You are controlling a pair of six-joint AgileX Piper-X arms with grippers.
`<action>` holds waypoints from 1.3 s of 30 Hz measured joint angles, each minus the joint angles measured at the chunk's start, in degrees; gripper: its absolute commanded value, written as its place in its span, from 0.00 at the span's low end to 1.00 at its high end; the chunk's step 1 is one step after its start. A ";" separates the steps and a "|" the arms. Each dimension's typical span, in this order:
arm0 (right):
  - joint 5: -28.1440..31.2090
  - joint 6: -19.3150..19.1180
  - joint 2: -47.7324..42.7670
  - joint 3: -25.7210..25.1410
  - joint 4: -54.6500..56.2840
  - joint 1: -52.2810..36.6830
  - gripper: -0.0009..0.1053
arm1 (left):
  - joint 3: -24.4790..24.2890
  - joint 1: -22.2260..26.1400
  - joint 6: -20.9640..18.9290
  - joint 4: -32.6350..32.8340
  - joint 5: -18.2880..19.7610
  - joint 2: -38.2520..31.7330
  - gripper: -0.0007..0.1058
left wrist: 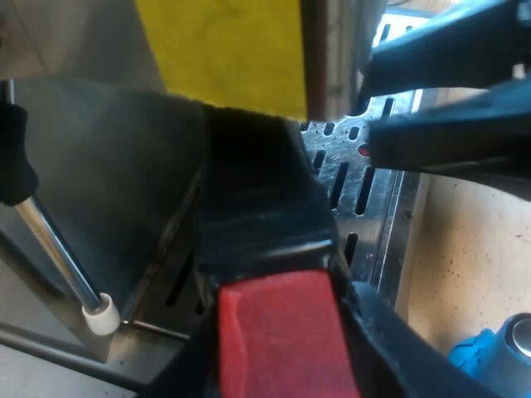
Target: Put the handle in the coffee machine
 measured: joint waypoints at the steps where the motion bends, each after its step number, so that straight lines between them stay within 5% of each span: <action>1: 0.00 0.00 1.24 -0.68 -1.58 -0.61 0.39 | 0.00 0.00 0.00 0.00 0.00 0.00 0.01; 14: -1.57 -3.10 9.53 -11.97 -5.58 -3.82 0.39 | 0.00 0.00 0.00 0.12 0.00 0.00 0.01; 26: -0.58 -8.61 9.56 -12.13 -14.86 -4.15 0.37 | 0.00 0.00 0.00 0.22 0.26 0.00 0.01; 39: 0.08 -8.99 10.46 -14.40 -14.49 -4.04 0.29 | 0.00 0.00 0.12 0.22 0.39 0.00 0.01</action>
